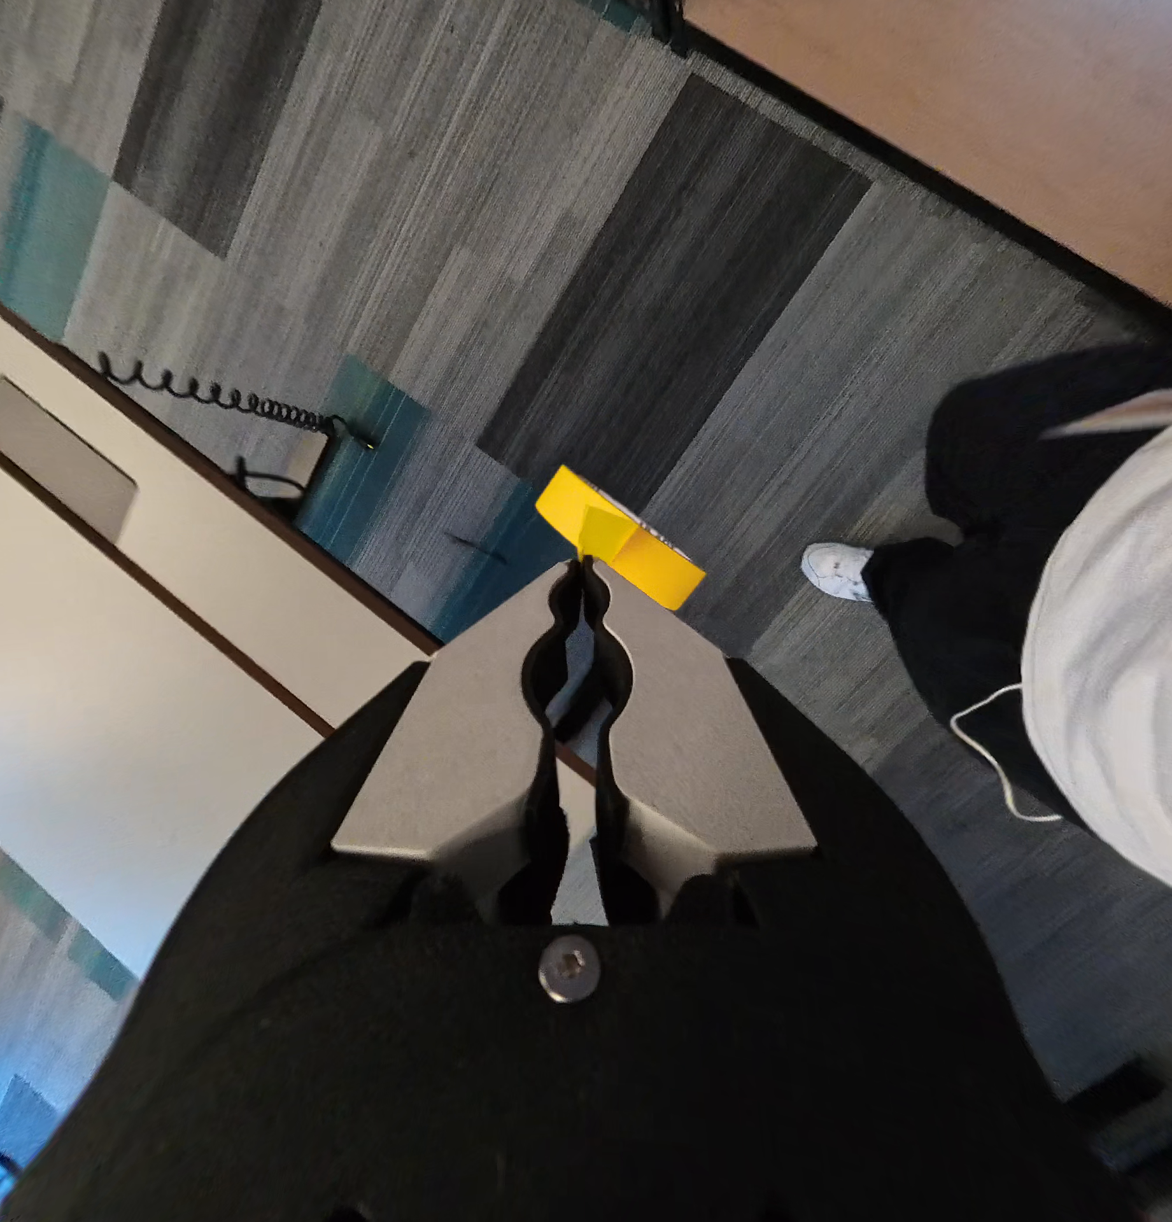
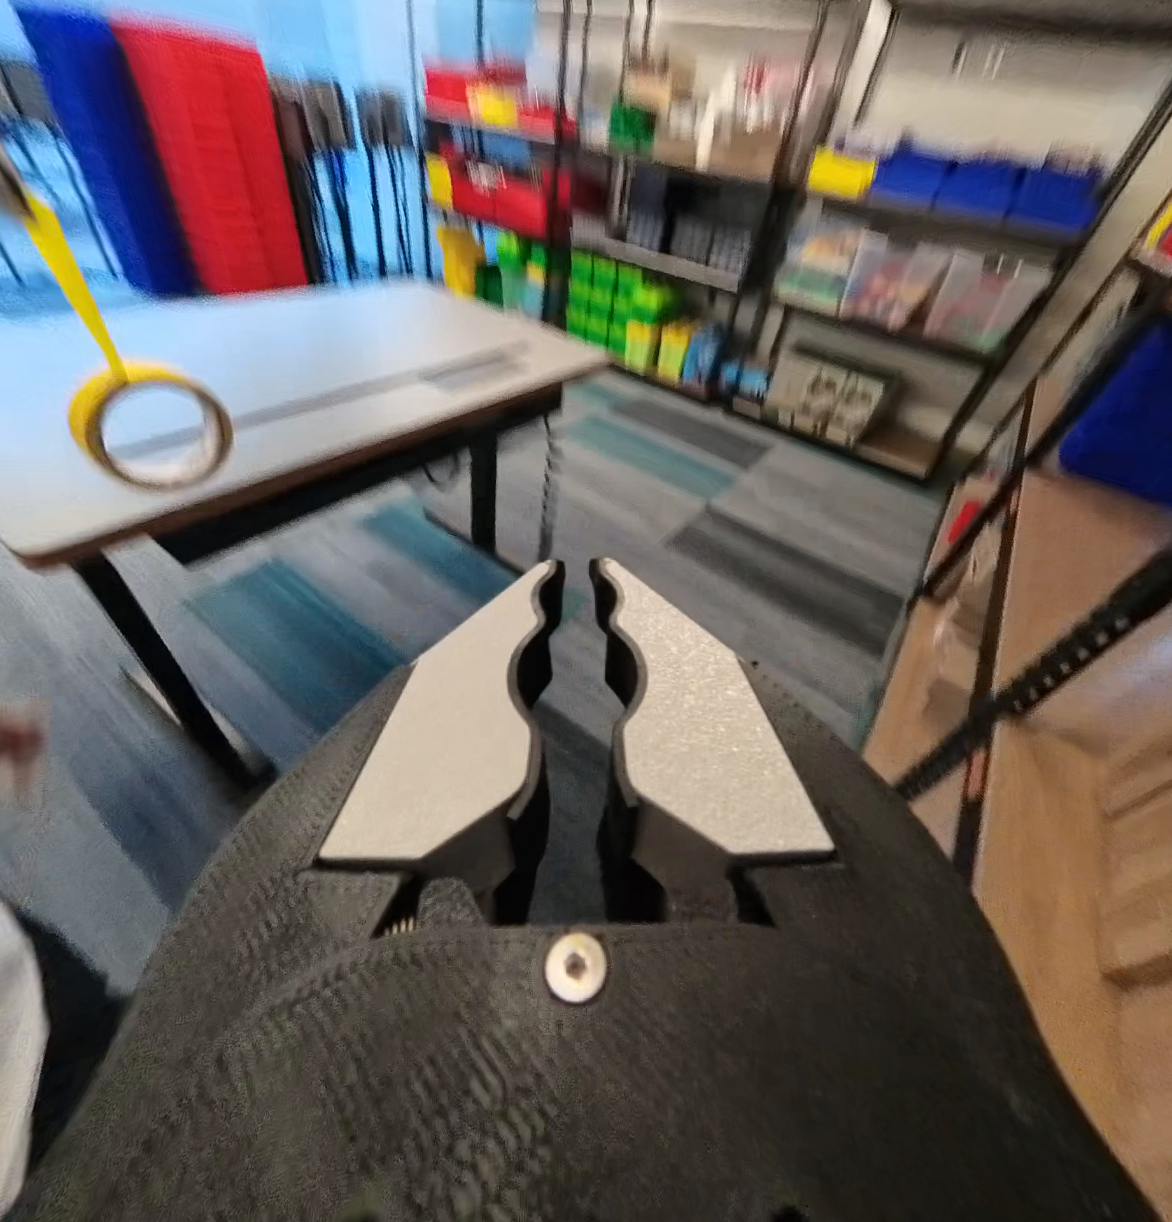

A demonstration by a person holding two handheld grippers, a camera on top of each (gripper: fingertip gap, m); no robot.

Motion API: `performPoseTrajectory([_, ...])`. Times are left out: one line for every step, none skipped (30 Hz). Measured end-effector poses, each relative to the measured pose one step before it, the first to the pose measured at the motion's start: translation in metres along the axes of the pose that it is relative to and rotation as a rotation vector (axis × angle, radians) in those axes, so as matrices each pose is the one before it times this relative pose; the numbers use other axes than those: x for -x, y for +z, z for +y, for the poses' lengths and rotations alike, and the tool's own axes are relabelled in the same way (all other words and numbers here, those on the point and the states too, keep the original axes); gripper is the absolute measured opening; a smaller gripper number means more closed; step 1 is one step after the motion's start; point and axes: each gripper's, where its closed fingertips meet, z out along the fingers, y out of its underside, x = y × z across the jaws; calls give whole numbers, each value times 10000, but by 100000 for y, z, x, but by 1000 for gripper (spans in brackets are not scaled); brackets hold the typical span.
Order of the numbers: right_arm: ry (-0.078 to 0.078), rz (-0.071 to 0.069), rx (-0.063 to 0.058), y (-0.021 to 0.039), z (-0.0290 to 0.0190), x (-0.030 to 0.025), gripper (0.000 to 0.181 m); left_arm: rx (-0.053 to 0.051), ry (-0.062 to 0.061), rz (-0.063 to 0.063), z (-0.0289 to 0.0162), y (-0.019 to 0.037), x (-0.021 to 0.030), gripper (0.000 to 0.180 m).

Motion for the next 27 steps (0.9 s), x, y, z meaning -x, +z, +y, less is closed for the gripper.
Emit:
performPoseTrajectory([-184,164,755,1824,1416,-1471,8,99,215,46,-1684,1578,2744,0])
performPoseTrajectory([-169,300,677,1859,1136,-1679,8,89,198,18,-1679,1610,2778,0])
performPoseTrajectory([-34,320,560,1979,790,-1755,8,70,158,12,-1667,1636,2758,0])
performPoseTrajectory([120,212,419,2131,410,-1704,9,53,139,34,-1660,1678,2670,0])
performPoseTrajectory([248,139,301,2290,19,-1719,9,41,102,29,-1648,1697,2664,0])
performPoseTrajectory([296,94,185,2437,-404,-1820,11,31,64,-1,-1653,1746,2692,0])
performPoseTrajectory([289,27,72,2571,-827,-1865,13,63,26,-7,-1635,1767,2651,0])
performPoseTrajectory([258,-10,-3,2669,-1206,-1924,14,37,53,-39,-1709,1745,2575,0])
performPoseTrajectory([166,-30,-40,2717,-1515,-2012,16,17,95,-38,-1781,1703,2494,0])
performPoseTrajectory([71,87,-29,2741,-1710,-2290,16,57,59,8,-1770,1610,2467,0])
performPoseTrajectory([102,144,-16,2733,-1923,-2419,16,25,35,30,-1902,1440,2495,0])
performPoseTrajectory([288,38,6,2632,-2170,-2158,16,-86,113,30,-2082,1330,2533,0])
performPoseTrajectory([385,-62,-84,2503,-2542,-1845,16,-79,115,60,-1992,1286,2550,0])
performPoseTrajectory([349,-87,-208,2380,-2849,-1597,16,-19,73,74,-1834,1244,2606,0])
performPoseTrajectory([201,42,-234,2293,-2911,-1594,17,-92,79,66,-1870,1200,2582,0])
performPoseTrajectory([-4,150,-193,2225,-2774,-1640,16,-150,75,95,-1906,1225,2495,0])
performPoseTrajectory([-134,246,-132,2146,-2523,-1772,15,-157,85,98,-1871,1297,2421,0])
performPoseTrajectory([-162,406,-65,2097,-2214,-2028,12,-149,161,61,-1816,1375,2419,0])
performPoseTrajectory([-154,458,-36,2091,-1925,-2120,12,-136,249,34,-1758,1442,2450,0])
performPoseTrajectory([-47,445,-81,2058,-1739,-2067,12,-125,299,15,-1708,1461,2546,0])
performPoseTrajectory([108,423,-122,2009,-1571,-1925,11,-127,347,30,-1676,1466,2605,0])
performPoseTrajectory([261,375,-122,1904,-1390,-1675,11,-160,383,48,-1662,1425,2654,0])
performPoseTrajectory([377,350,-161,1766,-1279,-1449,11,-208,427,43,-1652,1405,2686,0])
performPoseTrajectory([412,417,-168,1677,-1113,-1414,11,-190,463,92,-1524,1409,2663,0])
performPoseTrajectory([428,519,-80,1677,-941,-1492,11,-93,376,188,-1287,1355,2586,0])
performPoseTrajectory([504,514,99,1721,-751,-1402,13,-69,339,272,-1209,1201,2478,0])
performPoseTrajectory([548,289,233,1741,-755,-957,19,-129,422,253,-1237,1063,2477,0])
